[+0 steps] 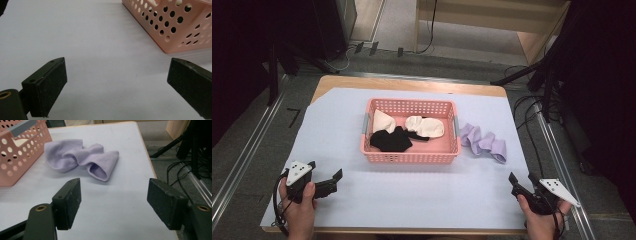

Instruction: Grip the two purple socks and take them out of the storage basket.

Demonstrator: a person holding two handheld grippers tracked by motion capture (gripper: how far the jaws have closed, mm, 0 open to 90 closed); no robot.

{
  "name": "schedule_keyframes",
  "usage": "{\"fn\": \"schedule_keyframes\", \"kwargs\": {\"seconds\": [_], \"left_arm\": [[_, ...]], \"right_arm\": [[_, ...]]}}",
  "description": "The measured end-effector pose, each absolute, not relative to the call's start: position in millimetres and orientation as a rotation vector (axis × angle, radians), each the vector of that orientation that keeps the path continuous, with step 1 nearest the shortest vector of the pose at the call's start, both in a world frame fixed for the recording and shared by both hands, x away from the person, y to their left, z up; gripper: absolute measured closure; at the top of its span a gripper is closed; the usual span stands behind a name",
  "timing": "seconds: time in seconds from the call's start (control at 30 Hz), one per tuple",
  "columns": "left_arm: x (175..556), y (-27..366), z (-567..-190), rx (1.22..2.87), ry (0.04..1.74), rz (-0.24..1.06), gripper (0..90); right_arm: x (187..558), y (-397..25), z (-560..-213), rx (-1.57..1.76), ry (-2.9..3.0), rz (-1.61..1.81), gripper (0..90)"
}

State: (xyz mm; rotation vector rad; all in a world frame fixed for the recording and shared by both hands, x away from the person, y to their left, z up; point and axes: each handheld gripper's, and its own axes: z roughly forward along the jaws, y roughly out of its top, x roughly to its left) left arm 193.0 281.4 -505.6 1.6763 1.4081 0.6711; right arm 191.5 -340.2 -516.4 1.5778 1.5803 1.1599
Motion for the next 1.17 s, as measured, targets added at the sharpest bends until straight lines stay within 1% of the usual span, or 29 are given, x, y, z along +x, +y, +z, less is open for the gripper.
{"fn": "schedule_keyframes", "kwargs": {"seconds": [0.27, 0.6, 1.17], "left_arm": [[193, 281, -506, 1.678, 1.406, 0.674, 3.5], [193, 281, -506, 1.681, 1.404, 0.673, 3.5], [193, 280, -506, 1.687, 1.406, 0.677, 3.5]], "right_arm": [[183, -348, -522, 1.581, 1.574, 1.134, 28.3], [182, -349, -529, 1.566, 1.600, 1.135, 31.9], [184, -348, -530, 1.576, 1.640, 1.116, 31.2]]}}
